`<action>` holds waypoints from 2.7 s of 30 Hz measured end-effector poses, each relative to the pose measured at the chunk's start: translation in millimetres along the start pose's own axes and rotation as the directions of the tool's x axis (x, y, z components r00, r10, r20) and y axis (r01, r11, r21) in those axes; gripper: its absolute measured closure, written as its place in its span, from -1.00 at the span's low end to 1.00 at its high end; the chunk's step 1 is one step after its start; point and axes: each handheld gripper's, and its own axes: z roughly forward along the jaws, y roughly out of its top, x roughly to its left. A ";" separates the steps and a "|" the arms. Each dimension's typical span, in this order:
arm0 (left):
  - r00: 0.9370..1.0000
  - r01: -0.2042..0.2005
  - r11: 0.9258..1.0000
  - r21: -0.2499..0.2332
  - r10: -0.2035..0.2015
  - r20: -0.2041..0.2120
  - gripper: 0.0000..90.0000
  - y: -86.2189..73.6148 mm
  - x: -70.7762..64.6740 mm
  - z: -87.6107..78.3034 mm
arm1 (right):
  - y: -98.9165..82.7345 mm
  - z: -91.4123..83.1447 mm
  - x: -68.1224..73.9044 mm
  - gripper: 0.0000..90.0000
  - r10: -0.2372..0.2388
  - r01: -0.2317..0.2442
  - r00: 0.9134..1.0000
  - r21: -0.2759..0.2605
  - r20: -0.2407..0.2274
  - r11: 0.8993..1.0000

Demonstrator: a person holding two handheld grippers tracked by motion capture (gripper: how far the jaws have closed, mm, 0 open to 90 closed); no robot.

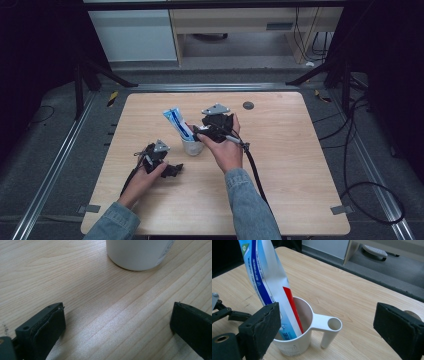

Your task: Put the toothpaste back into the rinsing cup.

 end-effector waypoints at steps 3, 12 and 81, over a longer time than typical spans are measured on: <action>1.000 0.003 1.000 -0.003 -0.003 -0.001 -1.00 0.0 -0.2 0.2 | -0.7 -2.5 -1.7 -0.85 -0.009 0.009 1.000 0.008 0.003 1.000; 1.000 -0.001 1.000 0.000 0.001 0.001 -1.00 0.0 0.1 0.0 | -5.9 -11.1 -11.0 -0.86 -0.040 0.040 0.999 0.027 0.023 0.999; 1.000 -0.003 1.000 0.005 0.003 0.001 -1.00 0.2 0.1 -0.2 | -114.0 -76.8 -112.1 -0.74 0.138 -0.169 0.962 0.118 0.235 0.979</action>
